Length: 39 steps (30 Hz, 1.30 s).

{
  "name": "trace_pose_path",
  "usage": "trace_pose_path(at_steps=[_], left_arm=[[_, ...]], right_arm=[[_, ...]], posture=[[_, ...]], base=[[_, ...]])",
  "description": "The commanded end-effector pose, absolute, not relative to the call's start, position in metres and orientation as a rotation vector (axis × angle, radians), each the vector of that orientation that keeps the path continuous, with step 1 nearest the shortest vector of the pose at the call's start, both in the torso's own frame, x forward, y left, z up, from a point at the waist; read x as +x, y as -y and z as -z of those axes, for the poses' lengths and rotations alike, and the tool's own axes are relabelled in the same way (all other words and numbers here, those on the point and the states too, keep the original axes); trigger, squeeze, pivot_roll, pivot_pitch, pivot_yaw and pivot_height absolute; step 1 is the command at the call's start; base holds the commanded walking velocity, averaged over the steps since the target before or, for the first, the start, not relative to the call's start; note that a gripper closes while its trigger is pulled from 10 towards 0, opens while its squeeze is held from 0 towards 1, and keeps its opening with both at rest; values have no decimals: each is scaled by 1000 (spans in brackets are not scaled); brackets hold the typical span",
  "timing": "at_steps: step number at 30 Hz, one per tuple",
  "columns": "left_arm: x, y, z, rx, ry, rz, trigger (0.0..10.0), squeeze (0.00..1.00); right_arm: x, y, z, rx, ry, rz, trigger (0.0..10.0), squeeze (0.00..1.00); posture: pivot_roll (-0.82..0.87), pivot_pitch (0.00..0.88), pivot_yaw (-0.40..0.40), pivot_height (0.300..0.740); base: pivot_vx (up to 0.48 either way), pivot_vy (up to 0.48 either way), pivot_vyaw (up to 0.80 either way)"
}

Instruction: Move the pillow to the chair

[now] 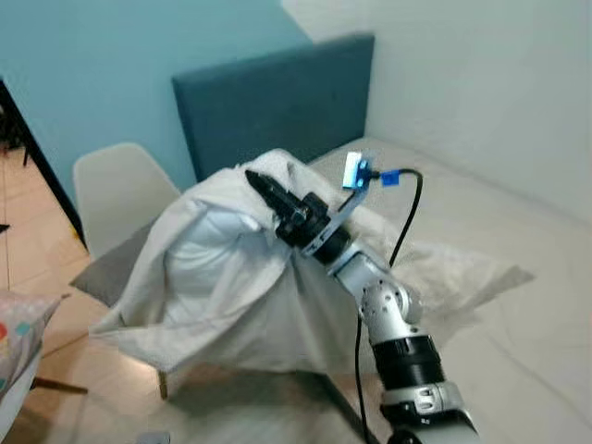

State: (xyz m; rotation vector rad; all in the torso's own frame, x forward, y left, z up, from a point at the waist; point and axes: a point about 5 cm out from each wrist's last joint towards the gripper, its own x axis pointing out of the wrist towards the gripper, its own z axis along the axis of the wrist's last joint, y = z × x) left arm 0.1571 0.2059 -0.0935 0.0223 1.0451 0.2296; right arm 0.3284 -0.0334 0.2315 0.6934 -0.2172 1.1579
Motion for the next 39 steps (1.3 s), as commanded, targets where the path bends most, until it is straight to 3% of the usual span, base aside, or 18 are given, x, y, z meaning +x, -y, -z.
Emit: trace_pose_path(at_steps=[1,39], left_arm=[[149,-206,97,35,-1073,-221,10000,0],[150,-206,96,40,-1068,-209,10000,0]], right_arm=[[316,10,-244,796,286,-1239,10000,0],[313,8,-245,800,292,-1255,10000,0]], posture=[[-74,26,26,740],[-71,29,30,740]], base=[[0,0,800],[0,0,800]])
